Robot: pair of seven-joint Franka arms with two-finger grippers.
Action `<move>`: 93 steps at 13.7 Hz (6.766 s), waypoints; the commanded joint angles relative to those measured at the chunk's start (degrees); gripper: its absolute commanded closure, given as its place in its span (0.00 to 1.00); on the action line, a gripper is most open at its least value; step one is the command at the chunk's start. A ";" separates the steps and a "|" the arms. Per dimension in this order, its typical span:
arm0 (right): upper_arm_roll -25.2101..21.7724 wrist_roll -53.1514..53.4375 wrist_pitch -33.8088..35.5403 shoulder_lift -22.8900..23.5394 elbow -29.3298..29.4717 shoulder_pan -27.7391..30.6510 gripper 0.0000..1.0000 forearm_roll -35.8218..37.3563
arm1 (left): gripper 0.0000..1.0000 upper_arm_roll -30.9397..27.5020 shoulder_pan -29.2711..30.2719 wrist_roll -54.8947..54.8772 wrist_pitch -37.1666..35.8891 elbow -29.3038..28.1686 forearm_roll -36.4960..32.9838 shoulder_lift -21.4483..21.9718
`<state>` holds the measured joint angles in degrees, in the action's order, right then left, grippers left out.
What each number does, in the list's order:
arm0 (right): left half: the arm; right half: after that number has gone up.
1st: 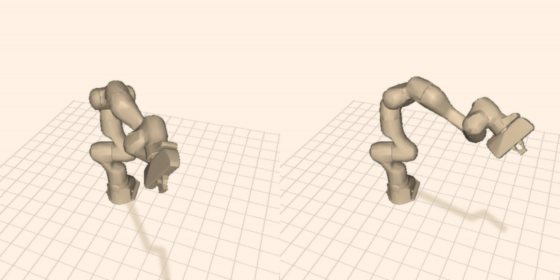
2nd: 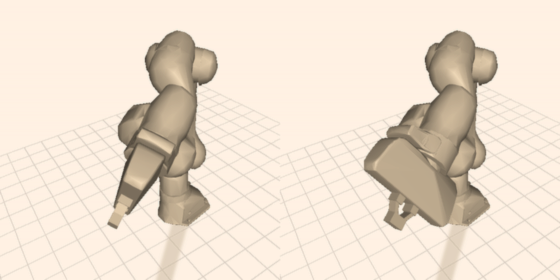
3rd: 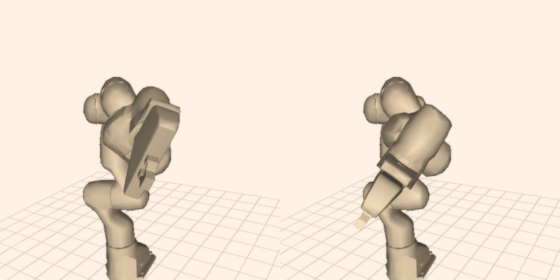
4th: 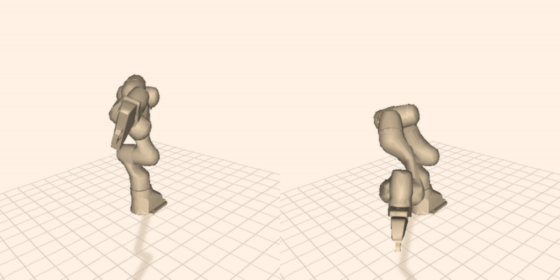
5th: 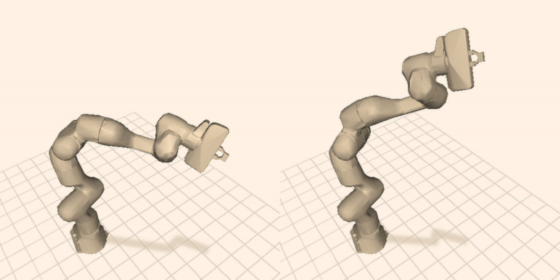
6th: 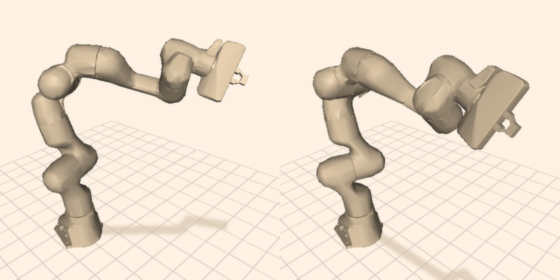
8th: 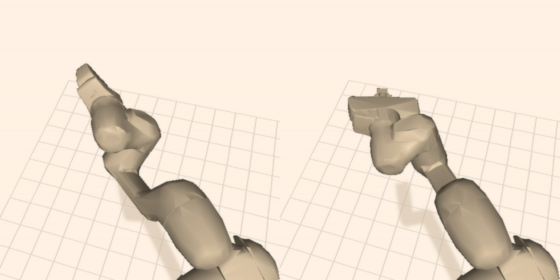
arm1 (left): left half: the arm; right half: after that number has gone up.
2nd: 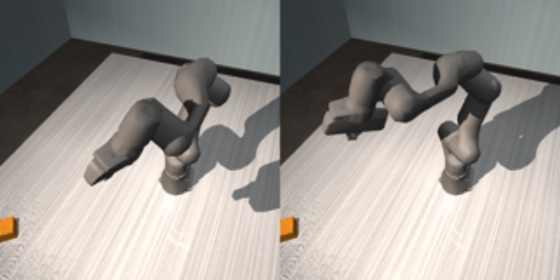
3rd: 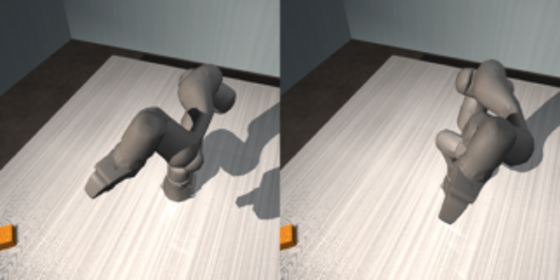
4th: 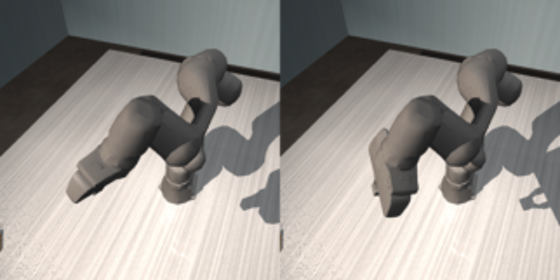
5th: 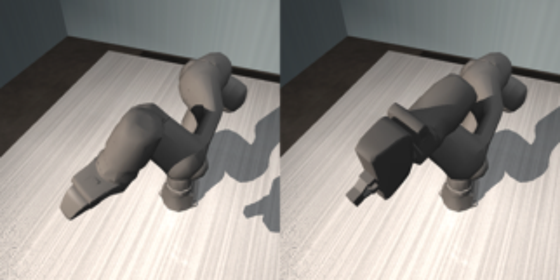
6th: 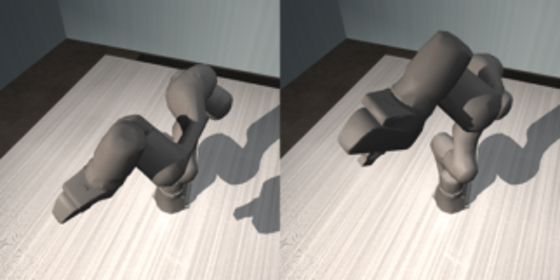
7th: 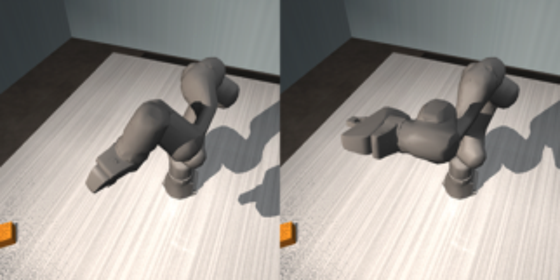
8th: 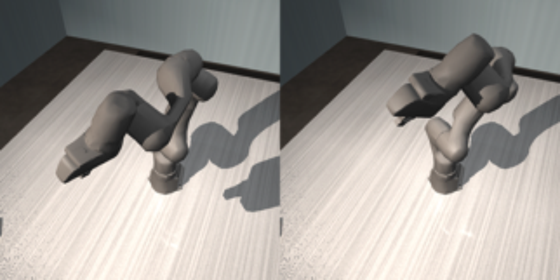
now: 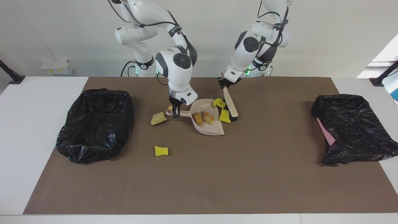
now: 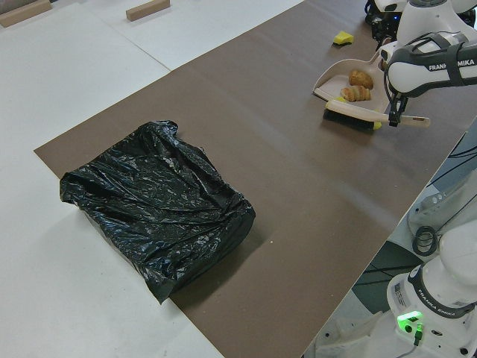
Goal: Sweep and dump trash in bin
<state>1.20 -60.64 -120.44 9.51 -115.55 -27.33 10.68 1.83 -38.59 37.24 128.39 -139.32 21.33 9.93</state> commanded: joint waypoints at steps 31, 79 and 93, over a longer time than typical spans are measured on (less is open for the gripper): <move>-0.49 -33.28 6.71 -17.51 0.58 32.49 1.00 -2.68 | 0.00 1.86 -7.39 13.47 0.55 -1.32 -13.94 -0.09; 1.79 -8.88 32.99 -4.23 22.21 27.33 1.00 44.34 | 0.00 1.07 39.38 -42.78 -36.54 45.10 -23.26 -6.33; 7.59 -9.24 31.49 -4.24 25.46 26.81 1.00 42.25 | 0.00 1.07 39.38 -42.78 -36.54 45.10 -23.26 -6.33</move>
<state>8.06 -70.18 -88.67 5.68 -90.40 -0.86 54.78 2.50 0.42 -6.05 92.13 -93.76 -0.87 2.98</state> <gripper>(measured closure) 0.683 0.000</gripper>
